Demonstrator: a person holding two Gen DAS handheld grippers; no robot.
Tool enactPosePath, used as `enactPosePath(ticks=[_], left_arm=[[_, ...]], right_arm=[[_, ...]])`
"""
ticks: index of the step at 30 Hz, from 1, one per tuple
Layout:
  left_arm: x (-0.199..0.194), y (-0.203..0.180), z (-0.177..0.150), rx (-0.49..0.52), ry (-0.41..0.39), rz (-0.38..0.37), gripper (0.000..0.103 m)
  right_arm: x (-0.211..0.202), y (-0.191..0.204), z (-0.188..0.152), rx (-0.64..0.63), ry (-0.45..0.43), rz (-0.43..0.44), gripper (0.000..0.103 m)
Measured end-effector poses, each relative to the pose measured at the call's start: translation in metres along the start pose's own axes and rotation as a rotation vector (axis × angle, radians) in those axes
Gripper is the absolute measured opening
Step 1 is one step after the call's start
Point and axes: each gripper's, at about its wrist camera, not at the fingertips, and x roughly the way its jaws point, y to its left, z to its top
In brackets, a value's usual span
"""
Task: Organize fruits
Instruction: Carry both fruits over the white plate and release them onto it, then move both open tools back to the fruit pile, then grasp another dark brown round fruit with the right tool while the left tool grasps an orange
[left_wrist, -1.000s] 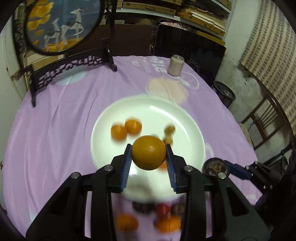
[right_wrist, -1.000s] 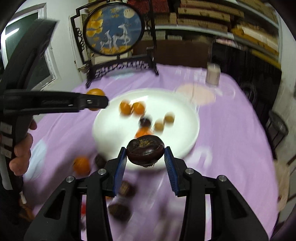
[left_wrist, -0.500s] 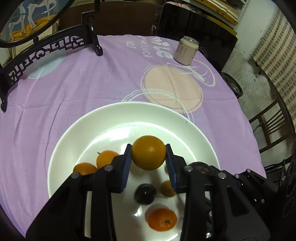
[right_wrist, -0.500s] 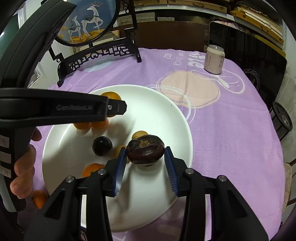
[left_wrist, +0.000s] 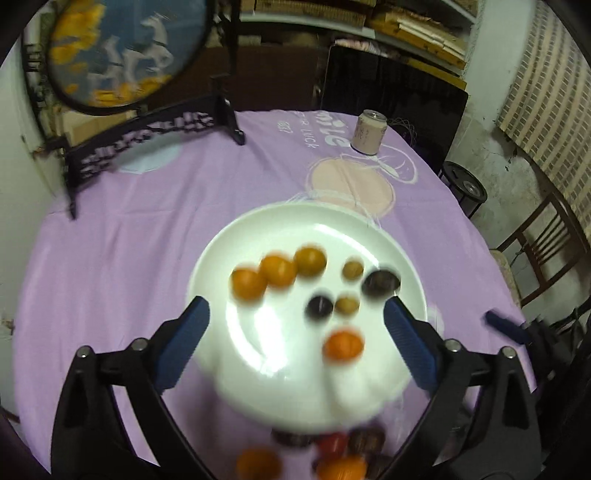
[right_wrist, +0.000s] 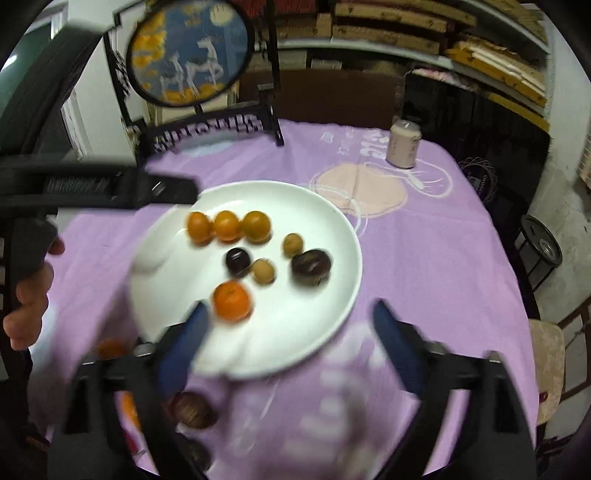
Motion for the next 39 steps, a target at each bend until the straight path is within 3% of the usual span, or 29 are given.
enactPosePath(ticks=[4,10,19,25,29,30,32,34,35,39], left_arm=[[-0.037,0.004,-0.064,0.015,-0.035,0.020,0.099],[-0.055,0.011,-0.118,0.015,-0.057,0.078,0.099],[-0.072,0.042,-0.147,-0.066,-0.045,0.086,0.099],[-0.070,0.057,-0.162,-0.079,-0.025,0.133,0.099],[-0.063,0.062,-0.165,-0.074,0.002,0.131,0.099],[-0.063,0.063,-0.167,-0.069,0.003,0.137,0.099],[-0.062,0.063,-0.170,-0.068,0.006,0.140,0.099],[-0.061,0.064,-0.171,-0.072,0.013,0.137,0.099],[-0.060,0.065,-0.171,-0.073,0.017,0.134,0.099],[-0.051,0.062,-0.170,-0.066,0.031,0.124,0.099]], right_arm=[[-0.030,0.016,-0.030,0.025,-0.028,0.005,0.099],[-0.048,0.024,-0.041,0.053,-0.028,-0.002,0.099],[-0.057,0.045,-0.057,-0.014,0.017,0.002,0.099],[-0.026,0.066,-0.087,-0.048,0.139,0.029,0.099],[-0.009,0.072,-0.093,-0.056,0.147,0.034,0.099],[-0.007,0.072,-0.094,-0.054,0.149,0.034,0.096],[0.001,0.070,-0.096,-0.042,0.181,0.048,0.064],[0.012,0.067,-0.098,-0.017,0.214,0.082,0.056],[0.017,0.066,-0.099,-0.010,0.225,0.087,0.047],[0.017,0.063,-0.098,0.008,0.219,0.111,0.042]])
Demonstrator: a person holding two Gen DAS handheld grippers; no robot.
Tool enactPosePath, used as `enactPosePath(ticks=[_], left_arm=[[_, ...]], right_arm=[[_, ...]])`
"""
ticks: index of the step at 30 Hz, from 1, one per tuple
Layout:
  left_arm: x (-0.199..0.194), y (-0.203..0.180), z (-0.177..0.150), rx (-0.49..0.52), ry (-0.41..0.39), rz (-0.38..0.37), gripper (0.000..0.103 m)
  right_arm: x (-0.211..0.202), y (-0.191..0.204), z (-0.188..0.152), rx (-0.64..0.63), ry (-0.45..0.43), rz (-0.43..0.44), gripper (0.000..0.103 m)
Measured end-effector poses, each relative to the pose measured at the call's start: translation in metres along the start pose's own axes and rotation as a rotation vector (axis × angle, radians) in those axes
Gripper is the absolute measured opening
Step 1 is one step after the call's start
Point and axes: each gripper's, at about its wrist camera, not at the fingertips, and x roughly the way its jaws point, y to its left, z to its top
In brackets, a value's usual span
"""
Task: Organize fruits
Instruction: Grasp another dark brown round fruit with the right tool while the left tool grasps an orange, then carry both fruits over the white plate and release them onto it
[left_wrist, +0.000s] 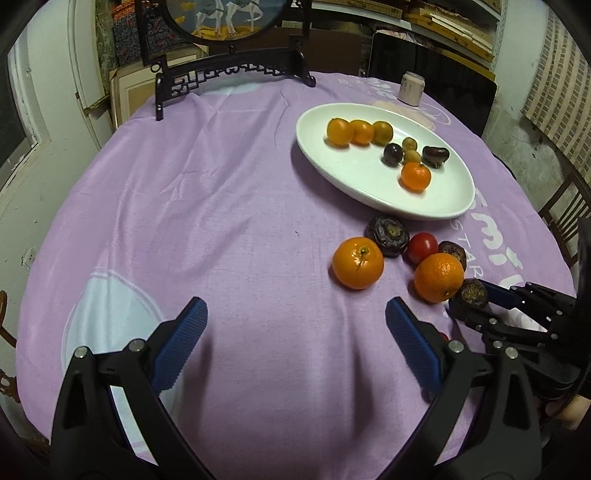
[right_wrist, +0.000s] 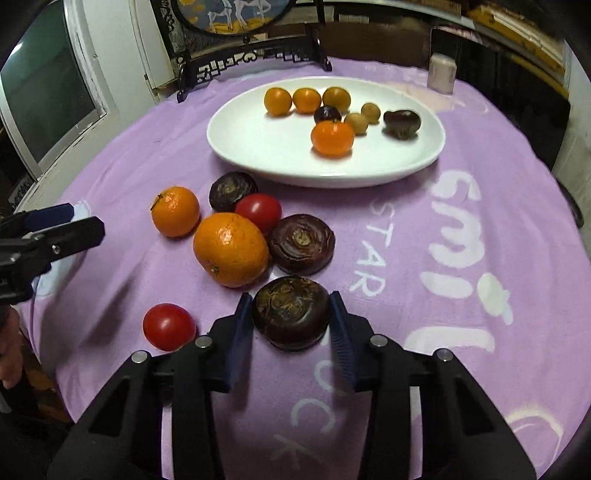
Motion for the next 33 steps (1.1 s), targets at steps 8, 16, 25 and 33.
enactPosePath(ticks=[8,16,25,33], left_arm=[[0.035,-0.024,0.005,0.059,0.038,-0.011,0.097],[0.063,-0.044,0.017,0.089,0.067,-0.008,0.055],[0.025,-0.046,0.017,0.070,0.003,-0.105,0.040],[-0.005,-0.052,0.023,0.090,-0.030,-0.133,0.040]], right_arm=[[-0.024,-0.011,-0.007,0.042,-0.013,0.005,0.042],[-0.027,-0.018,-0.007,0.072,-0.023,0.027,0.042],[-0.031,-0.016,-0.007,0.067,-0.042,0.043,0.042],[-0.037,-0.010,0.001,0.041,-0.063,0.032,0.042]])
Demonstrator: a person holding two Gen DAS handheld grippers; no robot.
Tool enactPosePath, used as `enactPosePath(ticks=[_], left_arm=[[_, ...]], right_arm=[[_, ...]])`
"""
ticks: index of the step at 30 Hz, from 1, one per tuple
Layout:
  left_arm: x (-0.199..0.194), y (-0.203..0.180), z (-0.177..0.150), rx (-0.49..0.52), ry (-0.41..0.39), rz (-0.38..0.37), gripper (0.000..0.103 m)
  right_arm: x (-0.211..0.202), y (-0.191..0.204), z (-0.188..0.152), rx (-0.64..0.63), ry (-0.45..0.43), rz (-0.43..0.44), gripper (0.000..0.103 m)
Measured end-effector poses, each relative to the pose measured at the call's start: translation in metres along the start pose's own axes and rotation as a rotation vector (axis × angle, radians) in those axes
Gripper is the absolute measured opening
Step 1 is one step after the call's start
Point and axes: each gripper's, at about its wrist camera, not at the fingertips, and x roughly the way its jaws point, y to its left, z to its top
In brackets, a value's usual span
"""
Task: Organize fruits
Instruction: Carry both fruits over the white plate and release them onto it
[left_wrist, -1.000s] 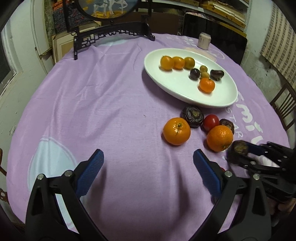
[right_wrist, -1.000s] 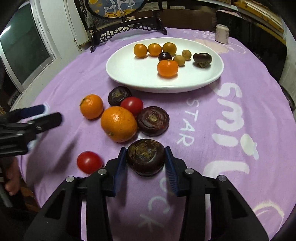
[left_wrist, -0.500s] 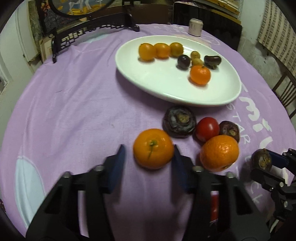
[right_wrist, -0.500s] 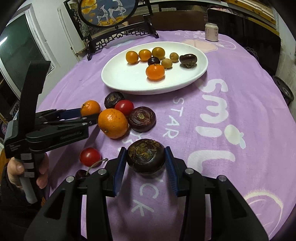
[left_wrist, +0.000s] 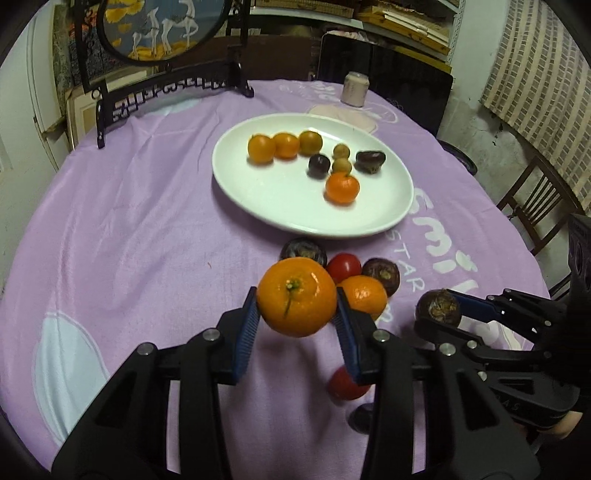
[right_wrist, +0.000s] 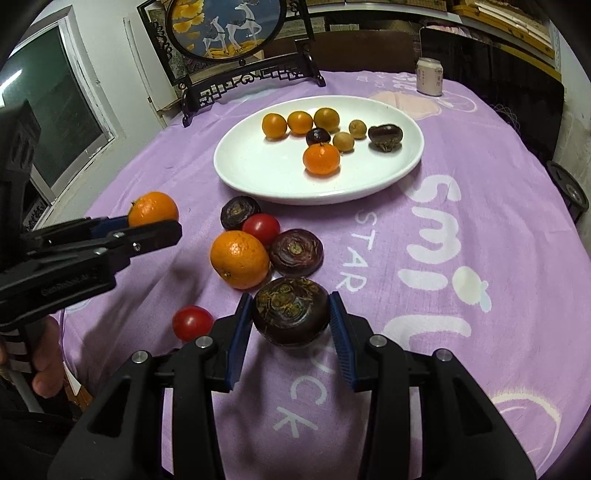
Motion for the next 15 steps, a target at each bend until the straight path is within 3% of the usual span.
enactPosePath(ticks=[7,10,15], left_arm=[[0.003,0.007,0.043,0.024,-0.024,0.031,0.040],[0.016,0.009,0.074,0.036,-0.031,0.071,0.040],[0.062,0.009,0.124,0.015,0.033,0.035,0.040]], right_arm=[[-0.005,0.002,0.025,-0.044,-0.032,-0.016,0.042],[-0.002,-0.002,0.052,-0.070,-0.058,-0.054,0.042],[0.029,-0.023,0.108,-0.075,-0.073,-0.088,0.042]])
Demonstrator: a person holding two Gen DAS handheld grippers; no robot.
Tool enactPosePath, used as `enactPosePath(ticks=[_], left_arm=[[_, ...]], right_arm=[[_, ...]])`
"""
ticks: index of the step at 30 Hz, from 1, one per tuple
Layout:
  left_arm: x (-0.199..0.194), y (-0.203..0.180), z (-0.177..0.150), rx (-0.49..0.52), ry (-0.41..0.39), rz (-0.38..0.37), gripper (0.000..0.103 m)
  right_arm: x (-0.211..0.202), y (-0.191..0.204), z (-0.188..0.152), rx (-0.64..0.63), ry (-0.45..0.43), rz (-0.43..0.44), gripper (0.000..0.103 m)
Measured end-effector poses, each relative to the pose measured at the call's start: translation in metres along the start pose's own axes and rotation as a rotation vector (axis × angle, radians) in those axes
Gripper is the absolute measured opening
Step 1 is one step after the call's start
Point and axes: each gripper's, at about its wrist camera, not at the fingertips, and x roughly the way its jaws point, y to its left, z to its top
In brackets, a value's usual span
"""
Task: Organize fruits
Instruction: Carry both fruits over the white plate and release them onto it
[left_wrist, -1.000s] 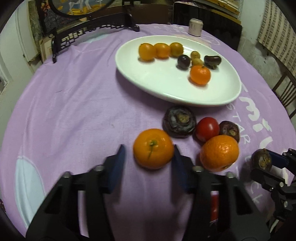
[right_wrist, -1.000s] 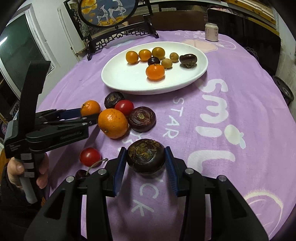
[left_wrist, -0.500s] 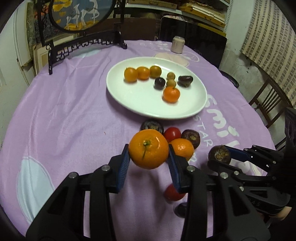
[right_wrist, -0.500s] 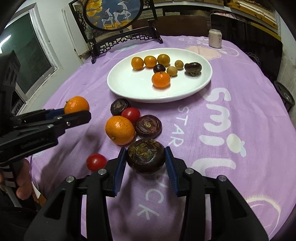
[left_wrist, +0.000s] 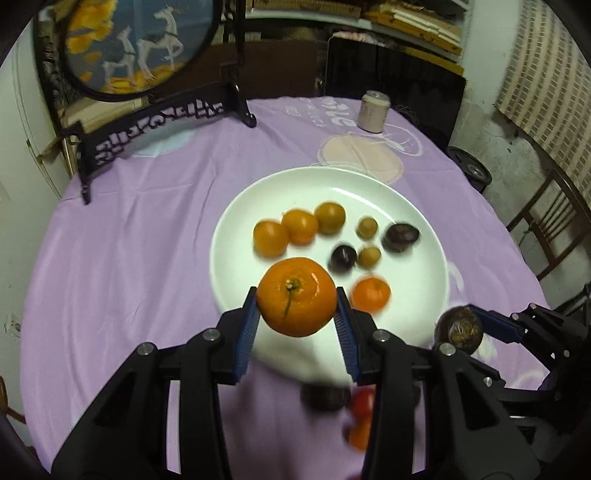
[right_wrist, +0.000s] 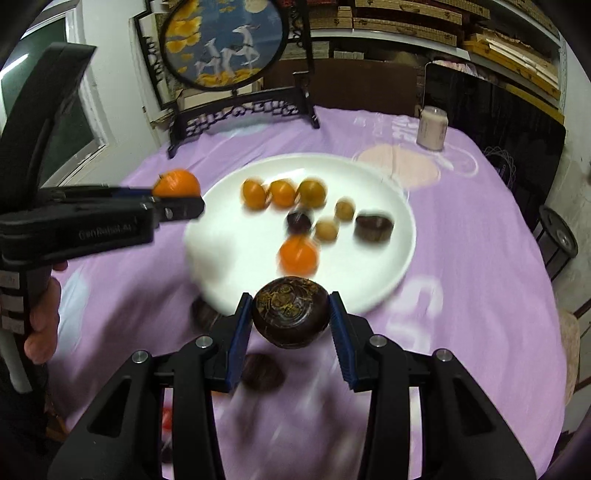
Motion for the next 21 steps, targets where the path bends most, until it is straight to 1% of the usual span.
enactPosePath(ticks=[2,3,5,7,10,15,18,19,20,21], left_arm=[[0.023,-0.003,0.016,0.000,0.027,0.016,0.040],[0.034,-0.004,0.021,-0.003,0.044,0.015,0.040],[0.055,-0.002,0.028,-0.026,0.090,-0.009,0.040],[0.069,-0.001,0.029,-0.039,0.117,-0.019,0.041],[0.079,0.001,0.029,-0.045,0.126,-0.015,0.041],[0.085,0.004,0.030,-0.051,0.134,-0.016,0.041],[0.084,0.004,0.033,-0.053,0.135,-0.005,0.042],[0.082,0.005,0.035,-0.055,0.131,-0.002,0.047],[0.078,0.005,0.035,-0.056,0.121,-0.003,0.061],[0.072,0.005,0.035,-0.055,0.102,-0.001,0.067]], right_arm=[[0.019,-0.010,0.014,0.008,0.022,-0.017,0.042],[0.027,-0.014,0.017,0.019,0.033,-0.007,0.042],[0.041,-0.022,0.021,0.037,0.056,0.002,0.042],[0.054,-0.027,0.023,0.041,0.074,-0.017,0.042],[0.065,-0.032,0.025,0.046,0.090,-0.027,0.042],[0.076,-0.039,0.026,0.056,0.101,-0.042,0.042],[0.078,-0.037,0.029,0.036,0.100,-0.066,0.045],[0.075,-0.034,0.030,0.016,0.090,-0.101,0.058],[0.070,-0.032,0.031,-0.004,0.069,-0.136,0.067],[0.064,-0.029,0.030,-0.019,0.053,-0.156,0.067]])
